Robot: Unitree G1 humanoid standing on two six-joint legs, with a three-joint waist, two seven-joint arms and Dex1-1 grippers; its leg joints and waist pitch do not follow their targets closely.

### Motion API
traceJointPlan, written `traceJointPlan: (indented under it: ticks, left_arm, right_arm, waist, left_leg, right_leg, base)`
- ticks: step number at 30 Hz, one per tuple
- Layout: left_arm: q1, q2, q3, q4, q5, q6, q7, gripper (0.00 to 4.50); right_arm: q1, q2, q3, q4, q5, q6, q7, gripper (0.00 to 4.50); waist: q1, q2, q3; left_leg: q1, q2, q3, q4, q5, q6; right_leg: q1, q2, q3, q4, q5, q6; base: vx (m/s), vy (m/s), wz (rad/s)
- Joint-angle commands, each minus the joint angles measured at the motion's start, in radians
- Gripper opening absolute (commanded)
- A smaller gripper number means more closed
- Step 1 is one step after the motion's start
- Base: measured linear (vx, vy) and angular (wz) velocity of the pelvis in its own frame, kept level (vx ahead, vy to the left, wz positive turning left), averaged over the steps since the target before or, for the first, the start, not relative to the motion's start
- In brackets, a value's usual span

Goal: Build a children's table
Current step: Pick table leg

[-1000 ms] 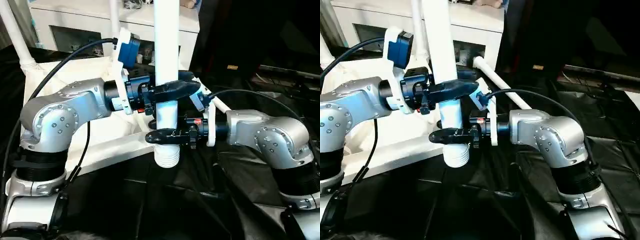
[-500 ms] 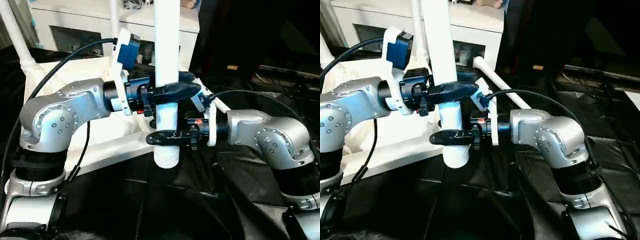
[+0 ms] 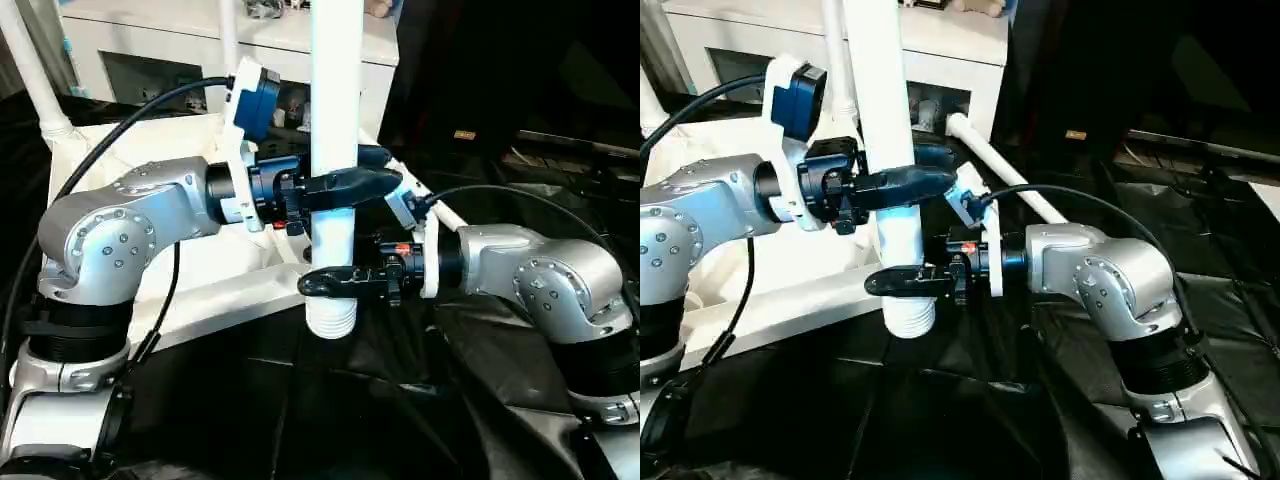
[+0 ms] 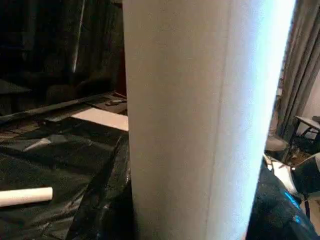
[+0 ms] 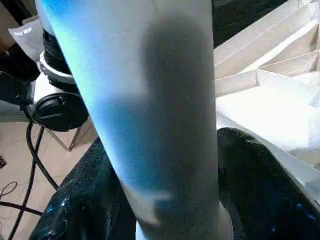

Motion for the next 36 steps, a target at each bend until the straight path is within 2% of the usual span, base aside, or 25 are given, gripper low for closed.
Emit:
traceJointPlan:
  ticks: [1,4,8,17,18,19,23,24,26,27,30,32,34,36]
  left_arm:
    - [-0.005,-0.007,-0.005,-0.031,-0.012,0.003,-0.007,1.83]
    - [0.000,-0.008,-0.005,-0.039,-0.016,0.006,-0.008,1.83]
    - [0.002,-0.006,-0.005,-0.042,-0.018,0.007,-0.010,1.83]
    - [-0.001,-0.011,0.003,-0.033,-0.014,0.007,0.001,1.83]
    - [-0.009,-0.031,0.026,-0.014,-0.054,0.036,0.024,2.39]
    - [-0.014,-0.046,0.046,-0.004,-0.075,0.048,0.046,2.53]
    - [-0.021,-0.072,0.089,0.014,-0.111,0.056,0.090,2.59]
    - [-0.022,-0.074,0.093,0.016,-0.114,0.057,0.092,2.89]
    - [-0.027,-0.090,0.126,0.040,-0.140,0.062,0.119,2.96]
    - [-0.027,-0.093,0.135,0.046,-0.146,0.065,0.127,2.96]
    - [-0.029,-0.105,0.155,0.055,-0.157,0.067,0.145,3.39]
    - [-0.032,-0.122,0.180,0.070,-0.171,0.062,0.169,3.47]
    - [-0.035,-0.144,0.210,0.080,-0.194,0.039,0.189,3.77]
    - [-0.035,-0.161,0.227,0.081,-0.207,0.013,0.200,3.84]
  right_arm:
    - [0.007,0.003,-0.035,0.019,-0.009,0.002,-0.017,2.71]
    - [0.008,0.010,-0.038,0.024,-0.009,-0.002,-0.024,2.33]
    - [0.008,0.012,-0.040,0.026,-0.006,-0.003,-0.025,2.16]
    - [0.010,0.017,-0.045,0.026,-0.003,-0.005,-0.021,2.09]
    - [0.011,0.018,-0.048,0.025,-0.003,-0.006,-0.021,2.09]
    - [0.013,0.019,-0.051,0.025,-0.003,-0.008,-0.023,2.09]
    - [0.018,0.024,-0.063,0.021,0.005,-0.008,-0.031,2.00]
    - [0.019,0.024,-0.065,0.020,0.006,-0.008,-0.031,1.97]
    - [0.026,0.034,-0.081,0.012,0.020,-0.008,-0.038,1.96]
    - [0.029,0.037,-0.087,0.009,0.025,-0.009,-0.040,1.95]
    - [0.032,0.044,-0.098,0.005,0.034,-0.009,-0.044,1.90]
    - [0.036,0.050,-0.107,0.002,0.040,-0.011,-0.047,1.90]
    - [0.040,0.058,-0.117,0.000,0.043,-0.015,-0.053,1.89]
    - [0.042,0.065,-0.127,0.000,0.047,-0.020,-0.063,1.88]
  waist:
    - [-0.002,0.012,-0.074]
    - [-0.002,0.013,-0.074]
    - [-0.002,0.014,-0.074]
    - [-0.002,0.015,-0.074]
    - [-0.002,0.016,-0.075]
    - [-0.001,0.016,-0.075]
    - [0.000,0.014,-0.076]
    - [0.000,0.014,-0.076]
    - [0.001,0.015,-0.076]
    - [0.001,0.018,-0.077]
    - [0.000,0.019,-0.076]
    - [0.002,0.026,-0.076]
    - [0.003,0.022,-0.076]
    - [0.004,0.021,-0.077]
  left_leg:
    - [0.019,0.020,-0.004,-0.070,-0.192,-0.077]
    - [0.019,0.021,-0.005,-0.070,-0.191,-0.078]
    - [0.020,0.021,-0.006,-0.071,-0.196,-0.080]
    - [0.021,0.021,-0.005,-0.070,-0.197,-0.081]
    - [0.020,0.021,-0.006,-0.070,-0.196,-0.082]
    - [0.020,0.020,-0.005,-0.069,-0.195,-0.083]
    - [0.018,0.020,-0.006,-0.068,-0.193,-0.080]
    - [0.018,0.020,-0.006,-0.068,-0.193,-0.080]
    - [0.018,0.018,-0.004,-0.067,-0.193,-0.077]
    - [0.018,0.018,-0.006,-0.067,-0.196,-0.077]
    - [0.019,0.019,-0.007,-0.069,-0.204,-0.079]
    - [0.020,0.018,-0.007,-0.068,-0.209,-0.081]
    - [0.019,0.019,-0.008,-0.069,-0.217,-0.081]
    - [0.019,0.018,-0.008,-0.069,-0.214,-0.081]
  right_leg:
    - [0.053,-0.072,0.046,-0.074,-0.276,-0.107]
    - [0.052,-0.072,0.046,-0.074,-0.278,-0.106]
    - [0.052,-0.071,0.045,-0.074,-0.278,-0.104]
    - [0.052,-0.072,0.046,-0.074,-0.277,-0.106]
    - [0.052,-0.072,0.046,-0.073,-0.272,-0.107]
    - [0.052,-0.071,0.046,-0.072,-0.265,-0.110]
    - [0.054,-0.071,0.045,-0.072,-0.256,-0.117]
    - [0.054,-0.071,0.045,-0.072,-0.256,-0.117]
    - [0.054,-0.072,0.045,-0.074,-0.257,-0.115]
    - [0.055,-0.071,0.044,-0.074,-0.257,-0.115]
    - [0.054,-0.070,0.043,-0.075,-0.261,-0.113]
    - [0.053,-0.071,0.044,-0.075,-0.263,-0.114]
    - [0.054,-0.071,0.043,-0.078,-0.263,-0.117]
    - [0.056,-0.071,0.042,-0.077,-0.266,-0.111]
  base:
    - [0.000,0.000,0.00]
    - [0.000,0.000,0.00]
    - [0.000,0.000,0.00]
    - [0.000,0.000,0.00]
    - [0.000,0.000,0.00]
    - [0.000,0.000,0.00]
    - [0.000,0.000,0.00]
    - [0.000,0.000,0.00]
    - [0.000,0.000,0.00]
    - [0.000,0.000,0.00]
    - [0.000,0.000,0.00]
    - [0.000,0.000,0.00]
    - [0.000,0.000,0.00]
    - [0.000,0.000,0.00]
